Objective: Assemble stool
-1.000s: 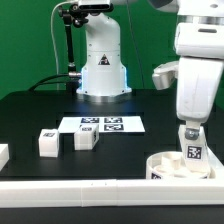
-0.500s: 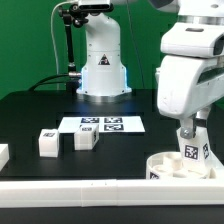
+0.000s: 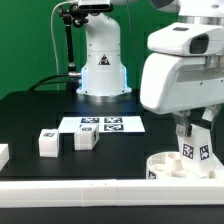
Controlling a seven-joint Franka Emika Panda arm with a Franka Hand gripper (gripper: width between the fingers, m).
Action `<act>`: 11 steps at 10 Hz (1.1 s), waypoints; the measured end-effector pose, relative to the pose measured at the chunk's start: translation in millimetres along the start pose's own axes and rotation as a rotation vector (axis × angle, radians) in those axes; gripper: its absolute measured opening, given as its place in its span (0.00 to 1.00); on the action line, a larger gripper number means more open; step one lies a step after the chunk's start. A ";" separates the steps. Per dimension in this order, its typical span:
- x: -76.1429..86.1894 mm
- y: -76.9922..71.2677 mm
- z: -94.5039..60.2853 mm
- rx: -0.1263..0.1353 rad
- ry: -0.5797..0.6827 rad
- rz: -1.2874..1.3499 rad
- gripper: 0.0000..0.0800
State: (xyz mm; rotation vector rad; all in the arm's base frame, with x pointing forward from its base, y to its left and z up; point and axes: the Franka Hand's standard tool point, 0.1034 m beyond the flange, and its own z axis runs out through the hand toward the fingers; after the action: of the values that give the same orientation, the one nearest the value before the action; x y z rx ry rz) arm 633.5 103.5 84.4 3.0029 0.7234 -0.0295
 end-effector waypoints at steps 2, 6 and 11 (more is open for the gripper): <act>0.2 -2.0 0.1 0.029 0.003 0.215 0.42; 1.3 -6.0 0.0 0.070 -0.004 0.587 0.42; 2.7 -9.9 -0.3 0.089 -0.017 0.894 0.42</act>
Offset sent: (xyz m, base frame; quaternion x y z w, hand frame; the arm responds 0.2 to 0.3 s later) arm -0.0046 0.0093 -0.0067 0.0453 -0.0001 0.2246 0.9734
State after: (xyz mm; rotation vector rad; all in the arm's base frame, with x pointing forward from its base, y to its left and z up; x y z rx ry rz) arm 631.4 113.5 84.2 3.0943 -0.6645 -0.0480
